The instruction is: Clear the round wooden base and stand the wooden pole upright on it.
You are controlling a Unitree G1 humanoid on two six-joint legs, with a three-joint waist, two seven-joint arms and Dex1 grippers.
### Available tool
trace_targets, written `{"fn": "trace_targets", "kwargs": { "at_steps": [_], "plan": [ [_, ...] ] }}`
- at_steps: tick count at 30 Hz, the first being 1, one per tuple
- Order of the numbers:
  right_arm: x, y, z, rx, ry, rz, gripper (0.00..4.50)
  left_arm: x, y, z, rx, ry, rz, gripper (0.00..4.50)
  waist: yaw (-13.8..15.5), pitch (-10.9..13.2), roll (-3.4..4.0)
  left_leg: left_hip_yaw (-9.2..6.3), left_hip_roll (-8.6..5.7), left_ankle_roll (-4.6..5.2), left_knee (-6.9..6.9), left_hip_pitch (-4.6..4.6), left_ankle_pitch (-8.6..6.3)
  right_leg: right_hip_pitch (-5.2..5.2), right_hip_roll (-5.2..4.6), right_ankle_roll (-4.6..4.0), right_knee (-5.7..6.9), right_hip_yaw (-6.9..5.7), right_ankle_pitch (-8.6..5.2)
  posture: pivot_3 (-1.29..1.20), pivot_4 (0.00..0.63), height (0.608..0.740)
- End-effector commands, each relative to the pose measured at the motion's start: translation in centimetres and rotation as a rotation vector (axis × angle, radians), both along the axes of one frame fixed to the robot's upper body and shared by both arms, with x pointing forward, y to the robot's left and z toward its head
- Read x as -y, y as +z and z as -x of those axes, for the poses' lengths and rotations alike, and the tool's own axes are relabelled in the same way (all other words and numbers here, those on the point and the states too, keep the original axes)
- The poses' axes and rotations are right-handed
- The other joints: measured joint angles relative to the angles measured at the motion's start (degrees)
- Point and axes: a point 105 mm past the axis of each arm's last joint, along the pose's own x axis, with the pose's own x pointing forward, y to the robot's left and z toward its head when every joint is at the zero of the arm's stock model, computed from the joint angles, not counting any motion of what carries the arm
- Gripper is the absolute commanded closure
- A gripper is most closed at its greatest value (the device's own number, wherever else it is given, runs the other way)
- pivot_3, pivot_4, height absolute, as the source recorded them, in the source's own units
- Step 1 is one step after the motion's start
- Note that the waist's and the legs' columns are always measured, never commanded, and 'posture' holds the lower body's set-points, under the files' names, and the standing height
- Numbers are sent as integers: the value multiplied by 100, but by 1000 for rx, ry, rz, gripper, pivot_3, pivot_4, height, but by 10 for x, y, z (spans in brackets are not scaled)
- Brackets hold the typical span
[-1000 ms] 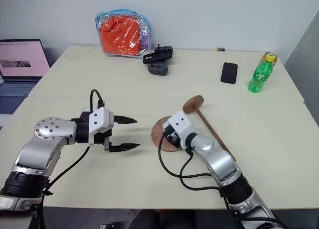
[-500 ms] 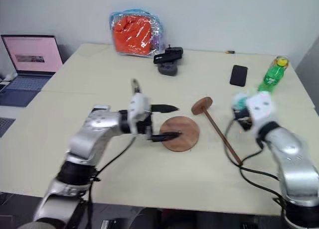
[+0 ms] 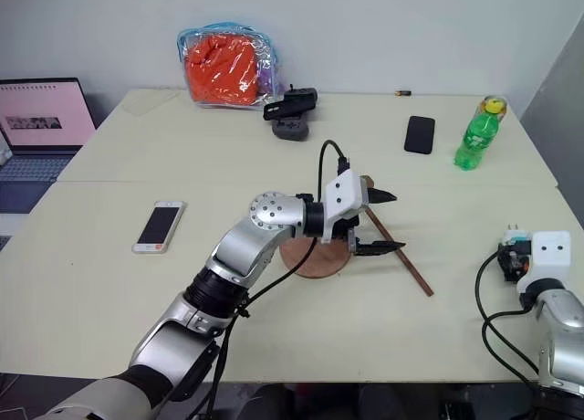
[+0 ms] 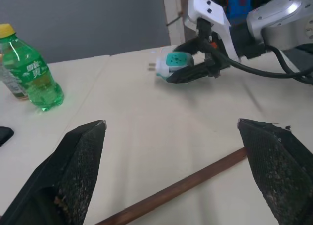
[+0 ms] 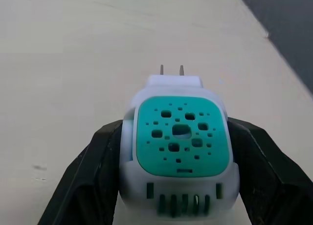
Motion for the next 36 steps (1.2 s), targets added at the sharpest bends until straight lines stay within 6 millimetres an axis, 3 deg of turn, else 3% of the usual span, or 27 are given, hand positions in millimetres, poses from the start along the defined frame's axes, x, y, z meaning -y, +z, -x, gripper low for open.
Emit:
{"fn": "trace_targets", "kwargs": {
  "at_steps": [1,5,9,12,16,21,24,31,36],
  "plan": [
    [6,18,2,70,-15,-28,733,4,12,4,43,-16,21,0,1,-1,5,0,-2,0,0,0,0,0,-2,0,0,0,0,0,150,740],
    [6,32,5,102,-7,-44,12,-2,9,4,29,-11,10,0,7,-2,6,-3,-3,0,0,0,0,0,-2,1,0,-1,-1,0,150,740],
    [5,59,15,122,15,11,12,-14,14,-3,17,35,22,0,15,-4,13,-6,-6,-1,0,-3,0,0,-5,3,0,-3,-2,0,150,740],
    [-23,91,21,84,160,125,12,-46,16,-12,67,95,-29,0,-14,-1,28,-7,-8,0,0,-4,0,0,-7,6,1,-1,-3,0,150,740],
    [-71,112,17,13,382,192,12,-95,8,-17,119,153,-176,0,-56,-2,28,-10,-3,0,-5,-2,0,4,2,6,10,-2,-4,0,150,740],
    [-119,109,5,-93,584,200,12,-141,-7,-19,124,215,-320,0,-1,0,25,-25,-2,0,1,6,0,10,1,6,0,-18,-5,0,150,740],
    [-151,104,-6,-145,708,222,12,-155,-12,-20,113,250,-345,0,24,1,25,-26,-12,0,6,-5,0,7,-11,6,-9,-21,-5,0,150,740],
    [-197,92,-39,-287,760,165,12,-154,-19,-15,103,259,-346,0,24,3,20,-43,-18,0,12,-36,0,-2,-25,6,-30,-42,-4,0,150,740],
    [-205,76,-69,-430,734,112,12,-148,-25,-13,133,252,-368,0,12,3,21,-44,-17,1,8,-37,0,-7,-26,6,-31,-43,-4,0,150,740]
  ]
}}
